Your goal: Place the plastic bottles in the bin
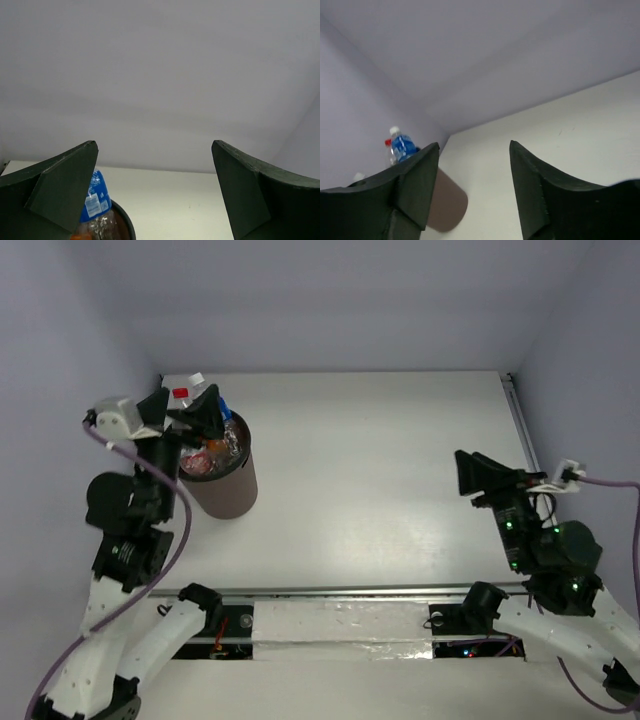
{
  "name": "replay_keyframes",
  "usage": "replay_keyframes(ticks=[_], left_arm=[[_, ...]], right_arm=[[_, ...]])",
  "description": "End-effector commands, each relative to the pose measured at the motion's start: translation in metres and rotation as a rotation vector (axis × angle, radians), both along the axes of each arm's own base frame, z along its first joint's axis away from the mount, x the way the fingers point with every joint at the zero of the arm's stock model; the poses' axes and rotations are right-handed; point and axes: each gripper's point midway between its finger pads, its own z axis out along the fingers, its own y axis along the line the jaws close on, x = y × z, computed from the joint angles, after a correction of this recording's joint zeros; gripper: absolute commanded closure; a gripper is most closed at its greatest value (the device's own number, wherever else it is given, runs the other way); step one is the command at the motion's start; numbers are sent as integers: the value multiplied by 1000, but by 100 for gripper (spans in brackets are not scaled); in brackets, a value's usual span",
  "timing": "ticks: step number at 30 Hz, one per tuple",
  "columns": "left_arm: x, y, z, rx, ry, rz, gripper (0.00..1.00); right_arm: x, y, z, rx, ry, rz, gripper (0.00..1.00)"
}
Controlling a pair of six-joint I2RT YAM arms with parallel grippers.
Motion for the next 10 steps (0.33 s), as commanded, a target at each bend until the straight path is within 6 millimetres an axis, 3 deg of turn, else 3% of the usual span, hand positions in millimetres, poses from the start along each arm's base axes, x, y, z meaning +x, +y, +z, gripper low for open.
replay_keyframes(ticks=[1, 5, 9, 10], left_arm=[[-38, 3, -2, -6, -34, -62, 1], [-70, 15, -20, -4, -54, -66, 1], [-71, 13, -48, 23, 4, -83, 1], [-72, 12, -53, 28, 15, -88, 1]], right_arm=[[-17, -47, 38, 127, -92, -99, 39], [-23, -60, 42, 143, -99, -124, 44], [-12, -37, 47, 94, -87, -88, 44], [-4, -22, 47, 60, -73, -67, 44]])
